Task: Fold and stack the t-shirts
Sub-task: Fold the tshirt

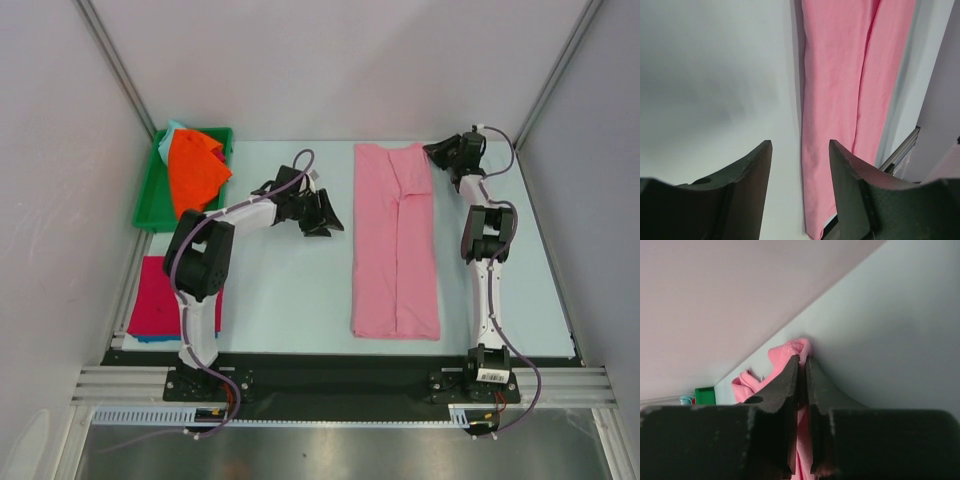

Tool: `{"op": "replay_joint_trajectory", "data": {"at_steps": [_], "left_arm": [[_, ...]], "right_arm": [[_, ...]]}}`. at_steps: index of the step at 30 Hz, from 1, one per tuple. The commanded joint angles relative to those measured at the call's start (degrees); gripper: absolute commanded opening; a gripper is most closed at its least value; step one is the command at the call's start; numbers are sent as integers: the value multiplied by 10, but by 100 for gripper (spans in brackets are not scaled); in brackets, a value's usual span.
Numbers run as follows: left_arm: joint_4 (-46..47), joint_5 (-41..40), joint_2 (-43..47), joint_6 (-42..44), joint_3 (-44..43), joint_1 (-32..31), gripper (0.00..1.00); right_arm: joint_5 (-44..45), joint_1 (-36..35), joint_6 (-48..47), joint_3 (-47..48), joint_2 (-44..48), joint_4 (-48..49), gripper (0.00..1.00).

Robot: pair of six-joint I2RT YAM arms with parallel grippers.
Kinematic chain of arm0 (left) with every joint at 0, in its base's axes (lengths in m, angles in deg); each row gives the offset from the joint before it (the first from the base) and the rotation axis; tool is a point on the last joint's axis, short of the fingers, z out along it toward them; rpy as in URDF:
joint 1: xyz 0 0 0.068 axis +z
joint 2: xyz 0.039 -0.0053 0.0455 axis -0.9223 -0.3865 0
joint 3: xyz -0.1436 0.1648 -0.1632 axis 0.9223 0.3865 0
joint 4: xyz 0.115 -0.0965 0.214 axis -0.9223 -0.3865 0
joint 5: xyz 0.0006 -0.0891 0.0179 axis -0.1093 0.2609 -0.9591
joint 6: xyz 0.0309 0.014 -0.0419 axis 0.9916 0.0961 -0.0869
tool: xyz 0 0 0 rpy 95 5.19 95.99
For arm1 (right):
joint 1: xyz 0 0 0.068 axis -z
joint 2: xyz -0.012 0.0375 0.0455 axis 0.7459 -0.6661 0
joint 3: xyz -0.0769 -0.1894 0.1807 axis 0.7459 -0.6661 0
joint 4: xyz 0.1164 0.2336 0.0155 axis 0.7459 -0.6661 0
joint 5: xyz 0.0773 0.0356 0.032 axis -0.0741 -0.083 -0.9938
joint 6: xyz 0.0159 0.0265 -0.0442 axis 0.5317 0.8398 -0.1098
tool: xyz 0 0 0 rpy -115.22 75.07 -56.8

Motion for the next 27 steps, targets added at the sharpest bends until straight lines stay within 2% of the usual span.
{"op": "replay_joint_trajectory", "data": {"at_steps": [1,4,8,11,16,17,20,21,23,24,25,27], "left_arm": [[44,8,6,-29,-24,3,55],[42,10,26,-28,-3,3,57],[35,13,78,-22,59,0,59],[30,14,129,-18,127,-14,60],[27,24,201,-18,232,-77,61],[28,35,205,-24,244,-90,63],[29,54,217,-31,271,-130,66],[27,63,222,-31,277,-137,66],[8,61,237,-22,275,-147,66],[6,62,242,-24,281,-149,66],[21,68,248,-35,289,-150,65],[43,75,261,-50,316,-157,63]], "right_arm": [[49,-1,27,61,-41,33,12],[33,-1,25,77,-49,23,29],[8,4,-18,65,-6,-36,41],[-8,17,-76,47,42,-133,50],[9,49,-178,-43,215,-321,59],[30,53,-189,-76,240,-381,61],[39,67,-225,-146,346,-466,63],[43,68,-245,-220,382,-476,63],[39,69,-259,-311,493,-465,63],[36,69,-263,-413,529,-460,62],[30,69,-267,-458,602,-453,62],[-2,68,-270,-555,664,-442,61]]}}
